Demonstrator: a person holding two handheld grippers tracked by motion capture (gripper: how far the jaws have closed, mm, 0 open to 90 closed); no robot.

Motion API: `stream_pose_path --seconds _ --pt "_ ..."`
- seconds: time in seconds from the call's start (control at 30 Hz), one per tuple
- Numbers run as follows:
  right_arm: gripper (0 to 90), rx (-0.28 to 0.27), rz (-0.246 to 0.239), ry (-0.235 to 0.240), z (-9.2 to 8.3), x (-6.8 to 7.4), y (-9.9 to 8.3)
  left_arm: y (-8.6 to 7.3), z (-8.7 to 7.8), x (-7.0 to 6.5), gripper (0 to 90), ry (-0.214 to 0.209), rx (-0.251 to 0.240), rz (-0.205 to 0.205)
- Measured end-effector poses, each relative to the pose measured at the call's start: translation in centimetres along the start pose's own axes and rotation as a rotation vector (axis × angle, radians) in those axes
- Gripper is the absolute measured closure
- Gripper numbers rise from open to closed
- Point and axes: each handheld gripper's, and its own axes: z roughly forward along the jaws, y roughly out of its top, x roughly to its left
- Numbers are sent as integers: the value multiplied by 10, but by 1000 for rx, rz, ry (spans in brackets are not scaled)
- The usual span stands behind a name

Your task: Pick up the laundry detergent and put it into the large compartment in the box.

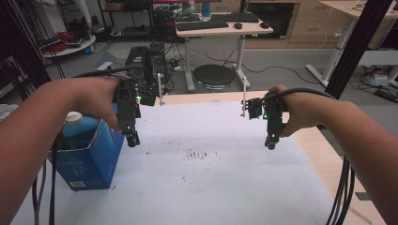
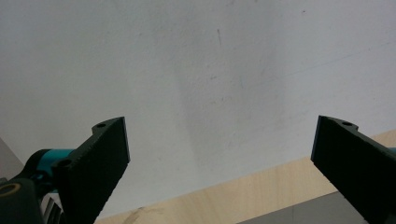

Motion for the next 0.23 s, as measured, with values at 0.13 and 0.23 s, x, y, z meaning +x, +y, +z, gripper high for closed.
stream_pose_path --seconds 0.13,0.23 --pt "34 -8 -4 -1 0 -1 -2 3 2 0 17 -1 9 3" --pt "34 -6 -10 2 0 -1 -2 5 2 -1 17 -2 11 5"
